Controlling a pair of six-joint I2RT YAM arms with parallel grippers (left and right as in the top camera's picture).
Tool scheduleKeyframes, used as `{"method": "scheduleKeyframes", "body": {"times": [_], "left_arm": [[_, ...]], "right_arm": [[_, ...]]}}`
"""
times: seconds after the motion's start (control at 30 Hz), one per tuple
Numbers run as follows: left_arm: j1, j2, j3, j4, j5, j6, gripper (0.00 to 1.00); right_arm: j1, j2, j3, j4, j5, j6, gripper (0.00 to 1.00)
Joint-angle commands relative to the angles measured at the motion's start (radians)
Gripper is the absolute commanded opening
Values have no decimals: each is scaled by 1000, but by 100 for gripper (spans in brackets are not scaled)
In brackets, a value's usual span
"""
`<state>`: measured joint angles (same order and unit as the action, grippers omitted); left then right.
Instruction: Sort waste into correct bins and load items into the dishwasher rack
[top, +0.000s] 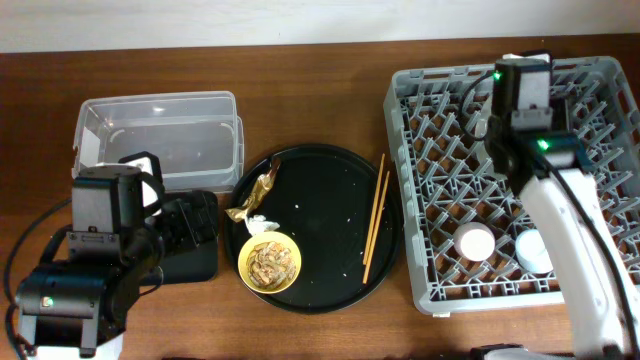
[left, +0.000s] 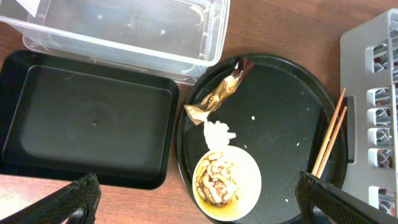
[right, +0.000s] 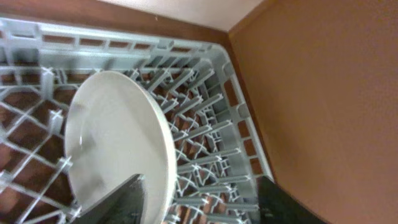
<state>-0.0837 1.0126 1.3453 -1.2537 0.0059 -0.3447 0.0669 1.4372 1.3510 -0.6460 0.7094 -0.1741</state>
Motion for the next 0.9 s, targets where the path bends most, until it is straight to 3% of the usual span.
{"method": "scheduleKeyframes", "body": {"times": [0.0, 0.03, 0.1, 0.17, 0.2, 0.27, 0.33, 0.4, 0.5, 0.57, 0.87], "left_arm": [[5, -4, 8, -1, -14, -5, 100], [5, -4, 8, -1, -14, -5, 100], [5, -4, 8, -1, -14, -5, 100], [5, -4, 8, -2, -14, -5, 100], [5, -4, 8, -1, -14, -5, 100], [5, -4, 8, -1, -14, -5, 100], [5, -4, 8, -1, -14, -5, 100], [5, -4, 8, -1, -14, -5, 100], [5, -4, 8, -1, -14, -5, 100], [5, -4, 8, -1, -14, -5, 100], [5, -4, 8, -1, -14, -5, 100]], "right_arm": [[69, -159, 31, -166, -198, 154, 60], [143, -231, 31, -283, -485, 214, 57], [290, -257, 30, -377, -833, 303, 56], [472, -193, 26, -343, -1064, 311, 84], [529, -132, 26, -330, -996, 420, 79], [568, 45, 26, -378, -762, 790, 78], [530, 241, 26, -378, -689, 955, 63], [471, 409, 26, -361, -707, 980, 55], [454, 514, 26, -326, -712, 964, 52], [454, 523, 24, -303, -695, 970, 46], [454, 558, 24, -266, -695, 930, 41]]}}
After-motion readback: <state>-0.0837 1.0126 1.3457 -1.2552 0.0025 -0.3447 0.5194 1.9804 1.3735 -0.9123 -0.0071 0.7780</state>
